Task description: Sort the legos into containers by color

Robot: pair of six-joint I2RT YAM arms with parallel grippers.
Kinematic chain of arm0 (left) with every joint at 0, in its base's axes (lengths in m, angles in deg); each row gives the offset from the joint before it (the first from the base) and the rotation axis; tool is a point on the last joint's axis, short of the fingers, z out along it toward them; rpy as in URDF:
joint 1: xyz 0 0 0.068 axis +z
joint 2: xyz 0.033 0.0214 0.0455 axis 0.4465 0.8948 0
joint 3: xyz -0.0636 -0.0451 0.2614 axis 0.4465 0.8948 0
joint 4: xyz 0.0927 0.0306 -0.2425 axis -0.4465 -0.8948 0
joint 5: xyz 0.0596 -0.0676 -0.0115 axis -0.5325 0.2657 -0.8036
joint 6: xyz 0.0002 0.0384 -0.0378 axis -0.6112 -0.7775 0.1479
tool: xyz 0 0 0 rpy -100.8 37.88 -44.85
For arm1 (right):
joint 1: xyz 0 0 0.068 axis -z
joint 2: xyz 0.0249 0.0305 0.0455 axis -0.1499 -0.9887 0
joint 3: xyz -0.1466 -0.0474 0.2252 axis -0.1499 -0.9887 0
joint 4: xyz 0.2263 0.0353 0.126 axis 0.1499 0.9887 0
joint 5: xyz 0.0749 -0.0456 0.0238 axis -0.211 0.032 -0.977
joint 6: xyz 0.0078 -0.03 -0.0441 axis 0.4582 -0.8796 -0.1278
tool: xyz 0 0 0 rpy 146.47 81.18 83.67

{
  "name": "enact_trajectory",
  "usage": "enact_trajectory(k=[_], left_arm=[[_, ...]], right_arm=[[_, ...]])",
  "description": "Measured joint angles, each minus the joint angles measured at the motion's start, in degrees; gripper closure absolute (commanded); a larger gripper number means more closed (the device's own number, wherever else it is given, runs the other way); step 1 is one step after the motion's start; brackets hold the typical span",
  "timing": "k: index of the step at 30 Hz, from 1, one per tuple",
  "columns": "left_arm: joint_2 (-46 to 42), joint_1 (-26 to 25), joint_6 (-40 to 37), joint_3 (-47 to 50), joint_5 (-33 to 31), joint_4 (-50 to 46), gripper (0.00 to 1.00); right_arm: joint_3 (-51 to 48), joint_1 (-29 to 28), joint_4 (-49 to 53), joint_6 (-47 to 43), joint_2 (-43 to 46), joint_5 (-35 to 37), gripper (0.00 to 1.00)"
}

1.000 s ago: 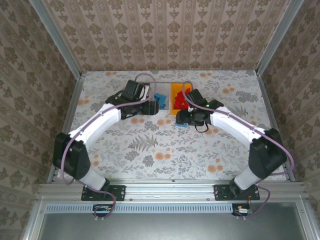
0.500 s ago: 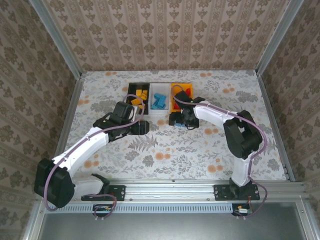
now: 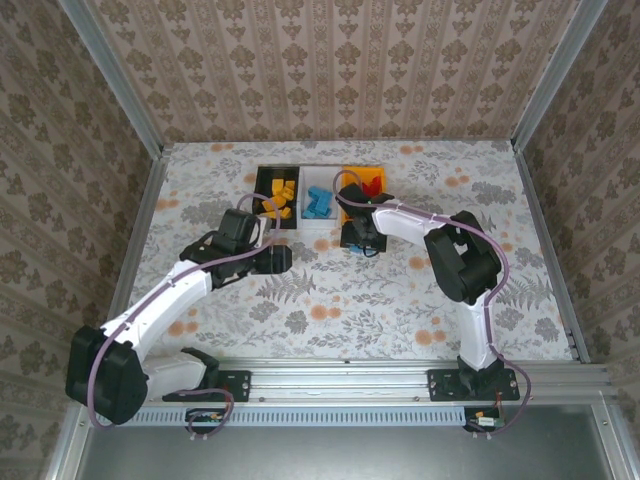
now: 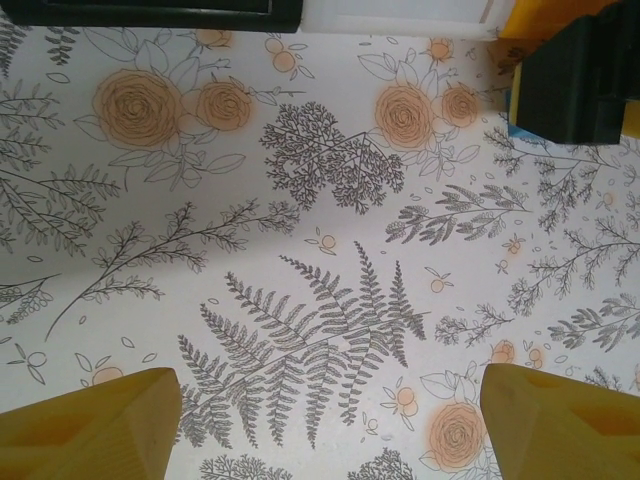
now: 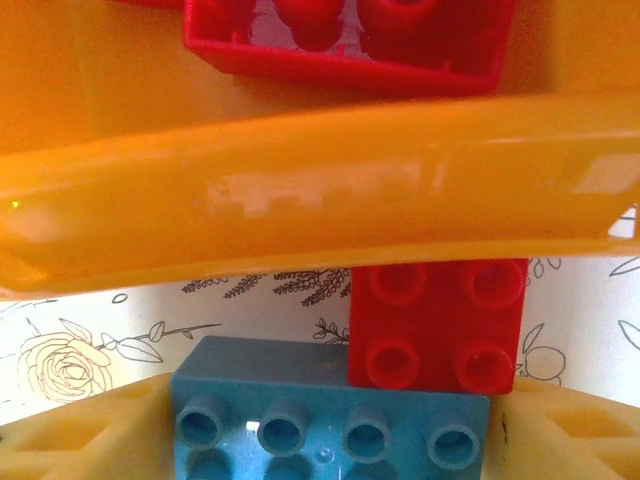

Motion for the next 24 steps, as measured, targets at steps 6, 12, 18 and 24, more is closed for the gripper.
enact_trajectory(k=[6,12,18,24], left_arm=[[-0.3,0.4,0.0,0.3,0.3,0.9,0.2],[-0.3,0.4,0.0,0.3,0.9,1.4,0.2],[-1.2,0.5,0.0,0.8,1.0,1.4,0.2],[-2.3,1.1,0.5,2.1,1.7,1.8,0.2]], right_arm=[[-0.7,0.0,-0.9,0.1,0.6,0.3,0.45],[-4.5,-0.7,-1.1,0.2,4.7,-0.2,0.45],[-6.0,-3.3,-0.5,0.3,16.0,-3.1,0.45],[6.8,-3.8,1.3,-2.8,20.2,-3.8,0.45]])
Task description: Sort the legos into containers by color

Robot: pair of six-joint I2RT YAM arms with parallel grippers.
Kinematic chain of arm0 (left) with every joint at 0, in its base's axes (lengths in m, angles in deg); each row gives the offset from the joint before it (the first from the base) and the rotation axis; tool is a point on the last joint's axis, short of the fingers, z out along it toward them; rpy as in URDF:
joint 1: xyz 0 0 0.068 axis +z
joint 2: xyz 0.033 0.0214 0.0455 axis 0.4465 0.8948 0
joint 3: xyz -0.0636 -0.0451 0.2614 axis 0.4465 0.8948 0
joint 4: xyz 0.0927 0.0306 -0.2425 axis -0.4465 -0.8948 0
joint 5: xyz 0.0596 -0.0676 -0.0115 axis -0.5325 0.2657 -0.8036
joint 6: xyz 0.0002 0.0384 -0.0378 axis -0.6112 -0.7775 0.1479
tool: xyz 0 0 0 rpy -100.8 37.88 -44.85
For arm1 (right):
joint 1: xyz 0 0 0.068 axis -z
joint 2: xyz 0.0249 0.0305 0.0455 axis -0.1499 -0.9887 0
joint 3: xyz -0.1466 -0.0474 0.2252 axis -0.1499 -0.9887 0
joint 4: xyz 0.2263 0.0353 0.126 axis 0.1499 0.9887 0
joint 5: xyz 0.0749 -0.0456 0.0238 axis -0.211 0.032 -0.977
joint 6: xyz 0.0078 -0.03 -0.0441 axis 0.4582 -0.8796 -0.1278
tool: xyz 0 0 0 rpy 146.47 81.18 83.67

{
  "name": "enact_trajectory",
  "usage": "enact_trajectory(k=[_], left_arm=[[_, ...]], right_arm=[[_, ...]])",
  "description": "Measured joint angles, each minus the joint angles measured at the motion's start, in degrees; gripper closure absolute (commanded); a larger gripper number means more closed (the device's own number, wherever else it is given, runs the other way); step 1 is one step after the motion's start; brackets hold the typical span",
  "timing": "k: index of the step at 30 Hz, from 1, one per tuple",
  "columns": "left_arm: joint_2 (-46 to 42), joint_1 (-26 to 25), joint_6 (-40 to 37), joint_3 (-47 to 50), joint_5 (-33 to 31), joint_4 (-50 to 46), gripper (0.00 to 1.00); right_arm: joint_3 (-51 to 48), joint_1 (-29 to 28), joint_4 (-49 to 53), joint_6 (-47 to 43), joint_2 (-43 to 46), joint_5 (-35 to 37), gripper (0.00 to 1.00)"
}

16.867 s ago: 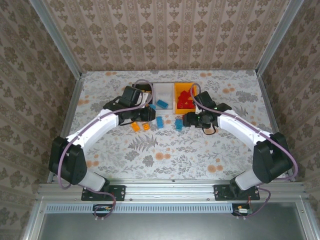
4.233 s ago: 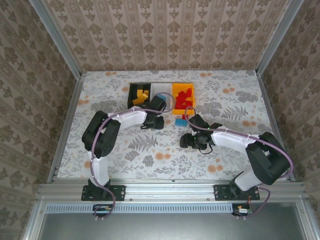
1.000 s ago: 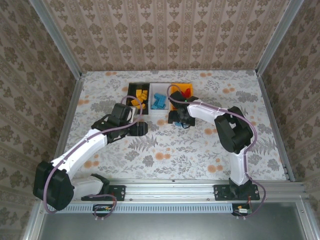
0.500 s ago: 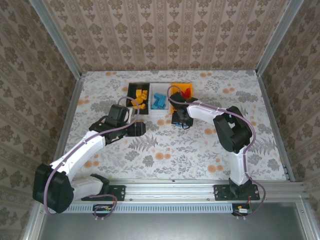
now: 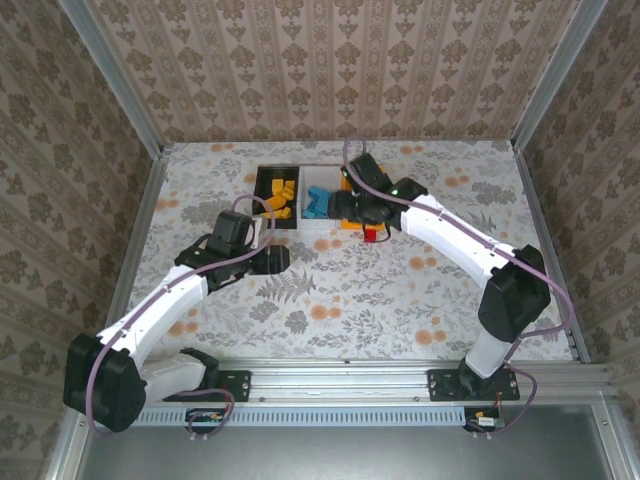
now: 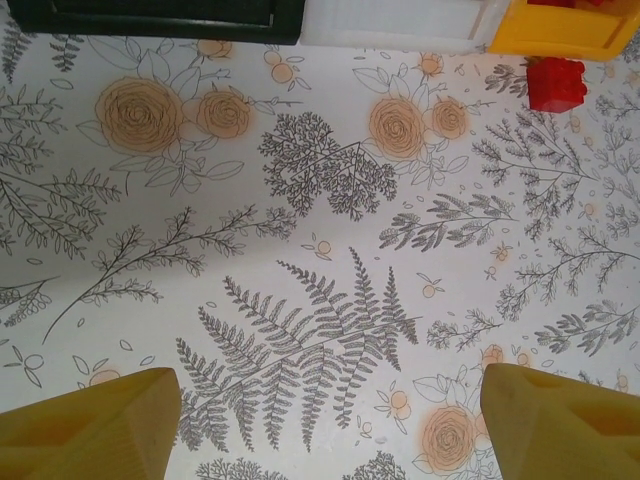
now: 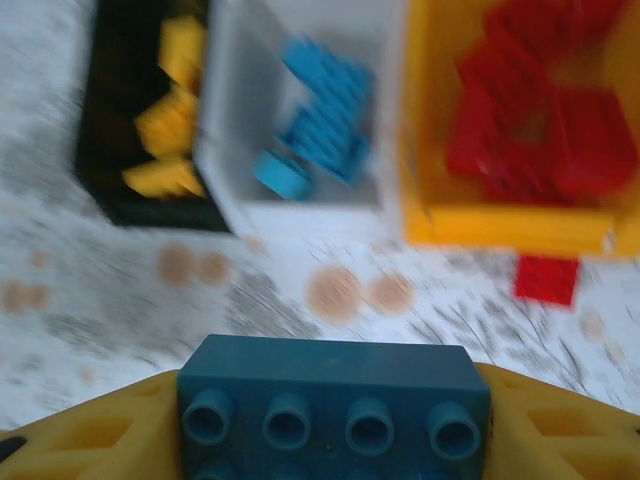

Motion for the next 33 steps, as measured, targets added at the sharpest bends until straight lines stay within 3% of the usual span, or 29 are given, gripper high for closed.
enact_trajectory(k=[7,21,27,33], left_arm=[[-2.3,0.2,1.2,2.1,0.8,0.0,0.2],[-3.1,0.7,1.9,4.0,1.6,0.0,0.2],[-2.7,3.0,2.1,4.0,2.1,0.0,0.19],[-0.6,4.2,2.1,4.0,2.9,0.2,0.19]], right_arm=[[18.8,0.1,1.5,-6.4,-9.0,1.2,0.45],[47.4,1.3,6.8,-14.4,-41.7,4.4,0.41],[55.6,3.0,8.5,-14.8,-47.6,4.4,0.4],[55.9,4.5,8.7,-14.7,-48.2,4.3,0.17]])
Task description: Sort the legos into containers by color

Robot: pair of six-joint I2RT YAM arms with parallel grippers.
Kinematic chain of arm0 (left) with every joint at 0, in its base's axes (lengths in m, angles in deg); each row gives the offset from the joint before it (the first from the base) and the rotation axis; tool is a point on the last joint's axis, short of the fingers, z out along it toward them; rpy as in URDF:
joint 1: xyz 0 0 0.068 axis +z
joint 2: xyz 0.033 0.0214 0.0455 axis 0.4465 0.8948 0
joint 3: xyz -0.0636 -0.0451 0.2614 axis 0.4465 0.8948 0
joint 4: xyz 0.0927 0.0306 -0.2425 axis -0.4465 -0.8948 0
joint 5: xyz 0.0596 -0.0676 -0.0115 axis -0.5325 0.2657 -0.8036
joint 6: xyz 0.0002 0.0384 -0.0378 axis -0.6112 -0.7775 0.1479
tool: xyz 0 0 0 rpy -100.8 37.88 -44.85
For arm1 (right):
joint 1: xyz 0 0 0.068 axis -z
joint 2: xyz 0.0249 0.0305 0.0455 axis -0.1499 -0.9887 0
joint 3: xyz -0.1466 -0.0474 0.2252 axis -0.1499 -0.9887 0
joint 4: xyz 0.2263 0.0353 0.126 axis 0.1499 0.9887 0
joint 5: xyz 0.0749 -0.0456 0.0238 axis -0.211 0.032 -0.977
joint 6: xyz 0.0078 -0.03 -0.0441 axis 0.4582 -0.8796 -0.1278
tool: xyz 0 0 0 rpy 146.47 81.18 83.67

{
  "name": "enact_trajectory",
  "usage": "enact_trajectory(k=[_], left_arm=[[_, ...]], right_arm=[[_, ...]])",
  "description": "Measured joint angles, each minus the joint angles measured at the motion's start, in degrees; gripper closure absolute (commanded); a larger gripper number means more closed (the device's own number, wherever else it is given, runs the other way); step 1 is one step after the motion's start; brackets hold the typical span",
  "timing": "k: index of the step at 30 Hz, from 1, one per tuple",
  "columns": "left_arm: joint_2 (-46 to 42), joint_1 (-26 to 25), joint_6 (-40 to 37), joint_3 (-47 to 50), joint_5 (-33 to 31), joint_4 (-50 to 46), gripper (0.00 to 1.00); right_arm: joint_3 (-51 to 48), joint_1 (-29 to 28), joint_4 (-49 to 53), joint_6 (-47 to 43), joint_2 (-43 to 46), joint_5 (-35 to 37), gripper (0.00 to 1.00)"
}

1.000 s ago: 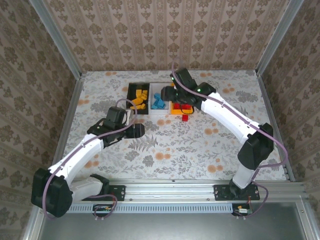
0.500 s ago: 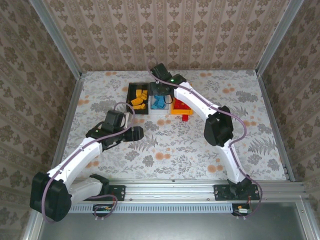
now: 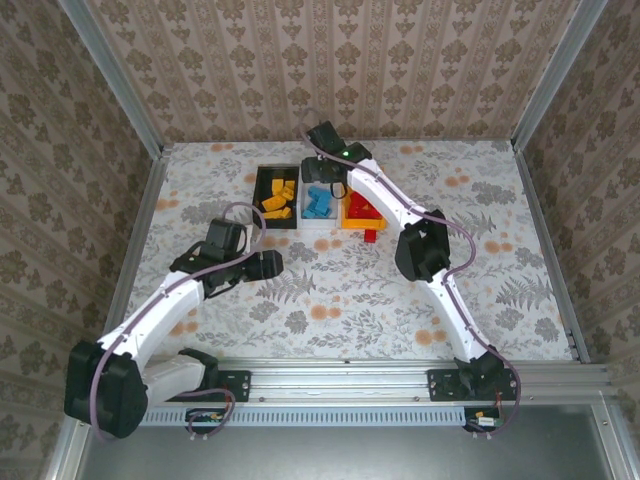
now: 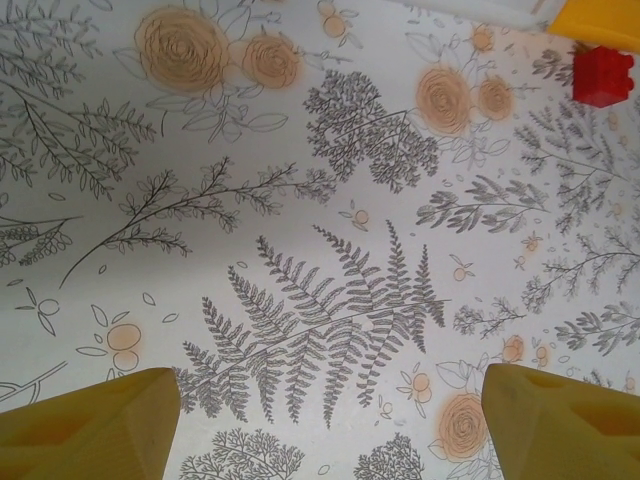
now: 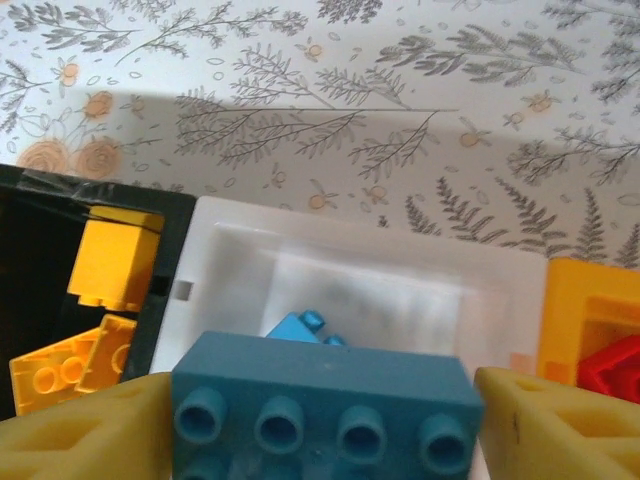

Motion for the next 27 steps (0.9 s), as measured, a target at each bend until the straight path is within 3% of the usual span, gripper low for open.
enact_trajectory(k=[5,10,20,27], left_arm=[[3.0,0.2,0.0,-0.6,0.5,0.0,0.19],[4.0,0.2,0.0,-1.3,0.7,0.3,0.19],[6.6,0.2,0.0,-4.1,1.0,0.6,0.19],[7.2,0.2,0.0,-4.6,1.6,1.4,0.18]], right_arm=[[-1.1,0.1,-0.4,-0.3,0.6,-0.6,0.16],[-11.7,-0.1,-3.2,-0.3,7.4,-1.4,0.14],[-48.3,-0.1,-20.6,-1.9,37.8,-0.2,0.12],[-66.7,0.2,-27.8,-5.2,55.3,3.5,0.1]])
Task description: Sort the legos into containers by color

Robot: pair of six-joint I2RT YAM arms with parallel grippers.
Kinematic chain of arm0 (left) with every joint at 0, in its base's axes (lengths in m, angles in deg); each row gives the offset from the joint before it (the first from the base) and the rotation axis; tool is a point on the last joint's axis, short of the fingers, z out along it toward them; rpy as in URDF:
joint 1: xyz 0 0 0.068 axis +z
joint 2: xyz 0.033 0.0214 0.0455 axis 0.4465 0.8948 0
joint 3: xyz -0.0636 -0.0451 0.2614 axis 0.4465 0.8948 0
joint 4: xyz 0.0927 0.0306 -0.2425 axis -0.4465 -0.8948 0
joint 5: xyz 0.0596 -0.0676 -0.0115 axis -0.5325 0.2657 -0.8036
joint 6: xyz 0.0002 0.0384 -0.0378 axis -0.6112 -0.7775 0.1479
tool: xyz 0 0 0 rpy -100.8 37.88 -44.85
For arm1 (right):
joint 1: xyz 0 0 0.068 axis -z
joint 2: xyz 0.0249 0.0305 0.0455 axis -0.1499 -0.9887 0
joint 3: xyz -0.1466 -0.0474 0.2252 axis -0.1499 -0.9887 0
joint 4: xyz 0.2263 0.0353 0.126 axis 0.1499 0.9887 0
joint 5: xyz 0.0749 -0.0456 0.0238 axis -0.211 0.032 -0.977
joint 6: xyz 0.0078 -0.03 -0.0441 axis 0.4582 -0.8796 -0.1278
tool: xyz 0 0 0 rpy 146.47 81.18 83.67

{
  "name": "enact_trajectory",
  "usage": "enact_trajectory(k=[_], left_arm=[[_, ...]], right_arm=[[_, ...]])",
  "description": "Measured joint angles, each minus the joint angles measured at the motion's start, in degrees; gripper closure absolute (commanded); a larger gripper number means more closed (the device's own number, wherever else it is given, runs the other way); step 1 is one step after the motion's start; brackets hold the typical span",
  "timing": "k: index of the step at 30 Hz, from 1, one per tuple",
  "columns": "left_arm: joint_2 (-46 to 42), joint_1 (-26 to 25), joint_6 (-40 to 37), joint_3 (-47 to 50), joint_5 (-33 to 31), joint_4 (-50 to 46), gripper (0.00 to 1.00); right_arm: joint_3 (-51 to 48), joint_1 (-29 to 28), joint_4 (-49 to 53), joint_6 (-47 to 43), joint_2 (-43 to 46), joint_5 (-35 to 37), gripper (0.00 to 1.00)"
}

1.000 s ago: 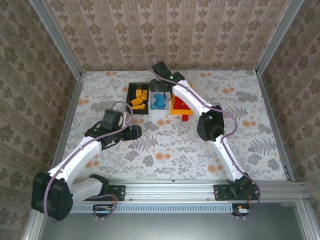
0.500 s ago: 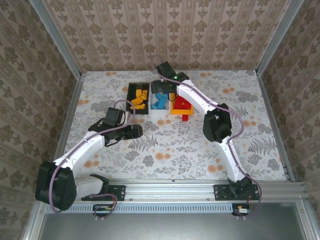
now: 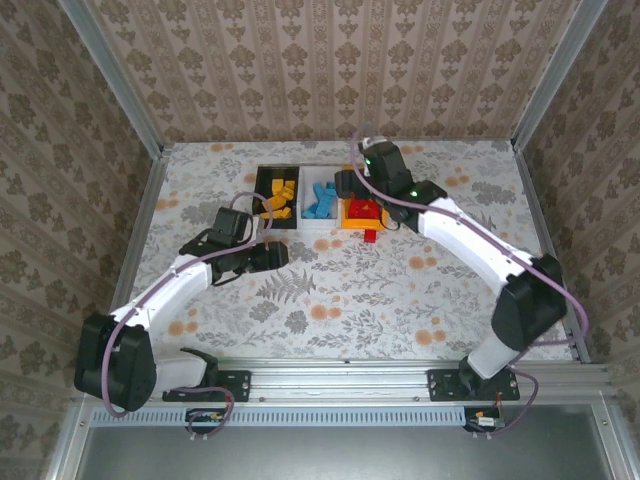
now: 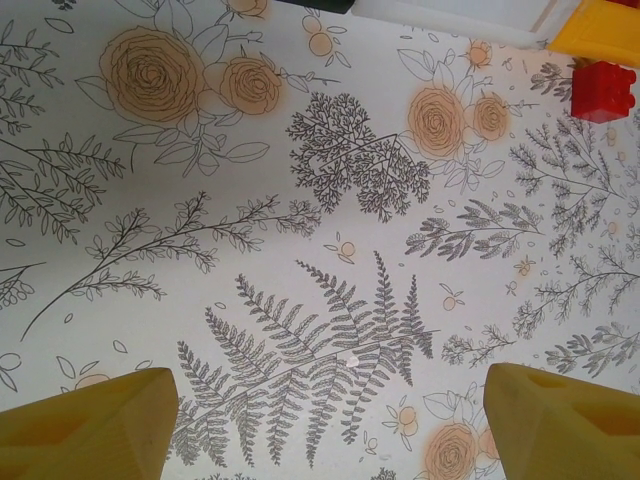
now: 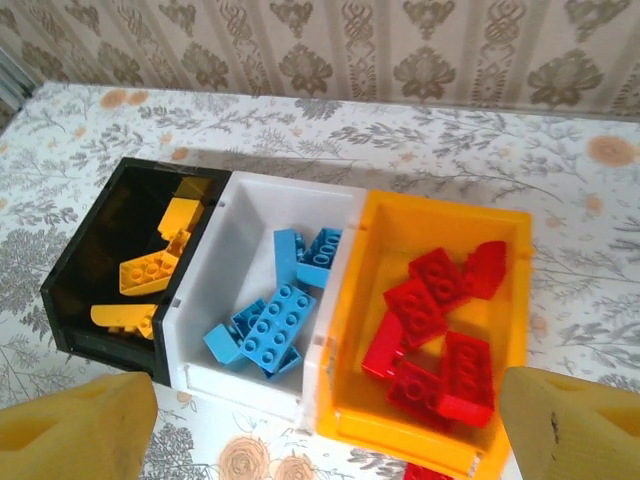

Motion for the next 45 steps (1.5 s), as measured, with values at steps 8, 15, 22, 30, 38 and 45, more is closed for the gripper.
enact_trajectory(k=[8,15,22,30,38,45], left_arm=[[-1.0,0.0,0.0,1.0,0.2,1.2,0.18],[-4.1,0.0,0.3,2.7,0.2,1.2,0.18],[-7.6,0.0,1.7,5.1,0.4,1.4,0.18],[-11.5,0.0,2.6,7.1,0.6,0.7,0.17],[-13.9,0.1,2.6,7.2,0.3,-0.7,0.17],[-14.1,0.9,2.6,7.5,0.0,-1.8,0.16]], right_arm=[[-25.8,0.5,-9.2,3.8,14.9,-0.2,0.13],[-43.6,-1.2,-16.2,8.5,21.7,-0.7,0.14],[-45.6,-4.8,-17.9,10.1,21.6,-1.0,0.15],[-42.6,-5.7,-16.6,11.9,12.8,1.1,0.19],[-27.7,-5.2,-12.0,11.9,-3.1,2.4,0.2],[-19.4,-2.6,-7.4,12.7,-11.1,2.4,0.23]])
